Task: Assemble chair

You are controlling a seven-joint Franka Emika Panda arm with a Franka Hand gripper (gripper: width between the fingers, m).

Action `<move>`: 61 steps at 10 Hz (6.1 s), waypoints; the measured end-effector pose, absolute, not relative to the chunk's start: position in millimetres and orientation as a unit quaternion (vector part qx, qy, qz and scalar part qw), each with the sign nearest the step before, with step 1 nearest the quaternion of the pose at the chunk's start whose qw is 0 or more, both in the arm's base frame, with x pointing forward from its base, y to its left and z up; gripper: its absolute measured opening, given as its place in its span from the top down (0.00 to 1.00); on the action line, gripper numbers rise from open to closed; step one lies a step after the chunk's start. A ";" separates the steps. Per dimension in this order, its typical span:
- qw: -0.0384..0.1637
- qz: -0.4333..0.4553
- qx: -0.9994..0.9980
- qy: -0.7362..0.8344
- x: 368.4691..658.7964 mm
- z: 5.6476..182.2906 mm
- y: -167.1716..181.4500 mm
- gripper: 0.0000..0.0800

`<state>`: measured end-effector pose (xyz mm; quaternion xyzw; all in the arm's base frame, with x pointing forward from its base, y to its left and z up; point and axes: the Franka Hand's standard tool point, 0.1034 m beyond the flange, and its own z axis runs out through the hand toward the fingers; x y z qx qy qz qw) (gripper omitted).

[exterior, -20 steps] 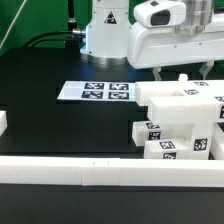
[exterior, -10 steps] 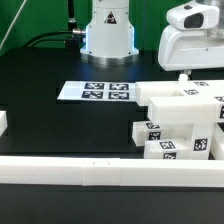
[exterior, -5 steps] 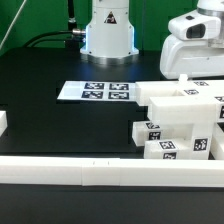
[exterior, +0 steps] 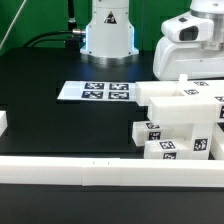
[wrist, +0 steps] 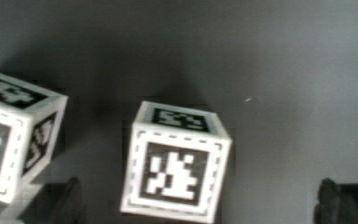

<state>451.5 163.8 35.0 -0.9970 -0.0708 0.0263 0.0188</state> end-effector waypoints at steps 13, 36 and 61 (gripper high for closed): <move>0.013 0.042 -0.997 -0.068 441.8 17.7 159.2 0.19; 0.037 0.055 -0.996 -0.062 454.8 108.6 143.0 0.65; 0.009 0.053 -0.957 -0.284 600.6 124.7 101.2 0.65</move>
Offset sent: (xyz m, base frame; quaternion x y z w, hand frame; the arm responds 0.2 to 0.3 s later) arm 0.0000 0.0000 0.0000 0.0000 0.0000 0.0000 1.0000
